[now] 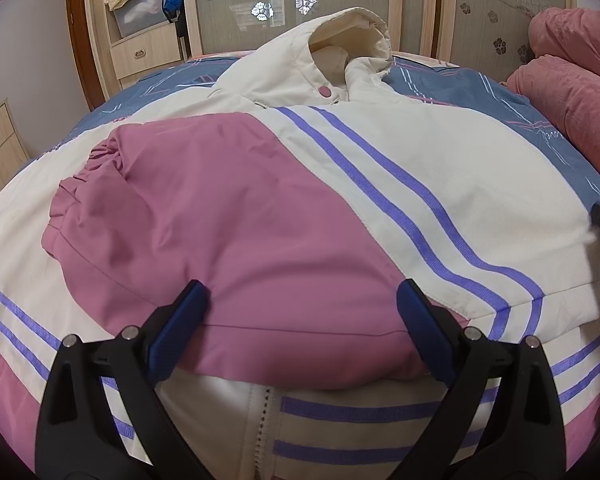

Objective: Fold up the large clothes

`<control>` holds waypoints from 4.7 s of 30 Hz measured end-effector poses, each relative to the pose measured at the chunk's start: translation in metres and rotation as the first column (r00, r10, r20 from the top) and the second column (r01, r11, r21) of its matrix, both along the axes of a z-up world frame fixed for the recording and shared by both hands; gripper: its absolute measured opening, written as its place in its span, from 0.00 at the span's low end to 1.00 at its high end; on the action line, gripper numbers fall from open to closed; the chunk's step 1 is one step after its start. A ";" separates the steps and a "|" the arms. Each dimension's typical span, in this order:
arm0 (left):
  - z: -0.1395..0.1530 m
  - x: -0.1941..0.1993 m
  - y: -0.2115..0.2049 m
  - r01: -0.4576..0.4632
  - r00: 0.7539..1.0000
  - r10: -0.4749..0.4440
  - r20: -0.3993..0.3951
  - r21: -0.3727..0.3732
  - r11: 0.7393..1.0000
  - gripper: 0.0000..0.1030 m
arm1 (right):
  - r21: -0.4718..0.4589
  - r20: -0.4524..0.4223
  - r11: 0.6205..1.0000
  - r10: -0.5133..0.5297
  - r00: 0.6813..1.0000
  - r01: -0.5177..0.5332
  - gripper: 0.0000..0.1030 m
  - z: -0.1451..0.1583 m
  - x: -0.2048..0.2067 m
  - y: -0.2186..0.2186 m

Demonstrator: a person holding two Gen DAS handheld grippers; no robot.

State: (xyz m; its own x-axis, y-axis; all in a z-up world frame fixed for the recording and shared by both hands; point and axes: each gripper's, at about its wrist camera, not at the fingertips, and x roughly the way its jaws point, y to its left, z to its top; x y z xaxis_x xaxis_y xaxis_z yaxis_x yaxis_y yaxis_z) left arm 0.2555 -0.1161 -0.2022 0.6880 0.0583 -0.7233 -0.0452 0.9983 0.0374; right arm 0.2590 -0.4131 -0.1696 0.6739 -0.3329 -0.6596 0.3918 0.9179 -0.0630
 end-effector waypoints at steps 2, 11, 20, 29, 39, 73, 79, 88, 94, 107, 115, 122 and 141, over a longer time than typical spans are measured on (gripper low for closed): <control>0.000 0.000 0.000 0.000 1.000 0.000 0.000 0.002 1.000 0.95 | 0.043 0.040 0.999 0.031 0.999 -0.032 0.88 0.006 -0.004 -0.001; -0.001 0.001 -0.001 -0.003 1.000 0.003 0.002 0.005 1.000 0.96 | 0.023 -0.060 0.998 0.053 0.997 -0.051 0.88 -0.010 0.008 0.006; -0.001 0.001 -0.001 -0.003 1.000 0.003 0.002 0.006 1.000 0.96 | 0.043 -0.043 0.990 0.139 0.989 -0.138 0.88 -0.008 0.009 0.021; 0.006 -0.003 0.002 0.002 1.000 -0.001 0.030 -0.020 1.000 0.96 | -0.023 -0.065 0.998 -0.055 0.996 0.054 0.88 -0.009 0.011 -0.006; 0.042 0.016 -0.006 0.106 0.992 -0.103 0.075 -0.035 0.994 0.85 | 0.225 0.072 0.930 0.280 0.957 -0.290 0.63 0.002 0.007 0.028; 0.003 0.024 -0.007 0.079 0.997 -0.080 -0.012 -0.015 0.997 0.98 | 0.212 -0.118 0.952 0.247 0.962 -0.219 0.69 -0.033 0.031 0.031; 0.029 0.005 0.004 0.035 0.992 -0.029 0.123 -0.046 0.998 0.98 | 0.234 -0.073 0.951 0.224 0.972 -0.202 0.68 -0.021 0.020 0.028; 0.001 0.017 0.008 -0.007 1.000 0.007 -0.027 -0.003 1.000 0.98 | 0.178 -0.143 0.960 0.242 0.960 -0.216 0.71 -0.027 0.017 0.044; 0.000 0.015 0.004 -0.007 1.000 0.008 -0.022 0.025 1.000 0.98 | 0.212 -0.145 0.954 0.246 0.958 -0.213 0.74 -0.029 0.020 0.039; -0.001 0.014 0.002 -0.009 1.000 0.010 -0.014 0.040 0.999 0.98 | 0.144 -0.010 0.969 0.206 0.979 -0.202 0.74 -0.007 0.010 0.037; 0.004 0.008 0.001 -0.016 1.000 0.015 0.019 0.042 0.999 0.98 | 0.271 -0.137 0.944 0.234 0.963 -0.190 0.79 -0.037 0.031 0.024; 0.002 0.008 -0.002 -0.017 1.000 0.016 0.016 0.057 0.998 0.98 | 0.258 -0.074 0.947 0.215 0.974 -0.189 0.79 -0.025 0.024 0.027; 0.015 0.016 -0.033 0.097 0.994 -0.102 0.028 0.132 0.987 0.98 | 0.217 -0.137 0.953 0.245 0.960 -0.212 0.81 -0.037 0.031 0.035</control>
State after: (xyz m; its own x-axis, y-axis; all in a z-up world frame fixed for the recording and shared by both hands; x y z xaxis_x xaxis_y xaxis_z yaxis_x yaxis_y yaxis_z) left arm 0.2718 -0.1488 -0.1875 0.7196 0.0804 -0.6897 0.0504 0.9846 0.1674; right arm 0.2898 -0.3776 -0.2062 0.5958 -0.0340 -0.8024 0.1700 0.9818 0.0846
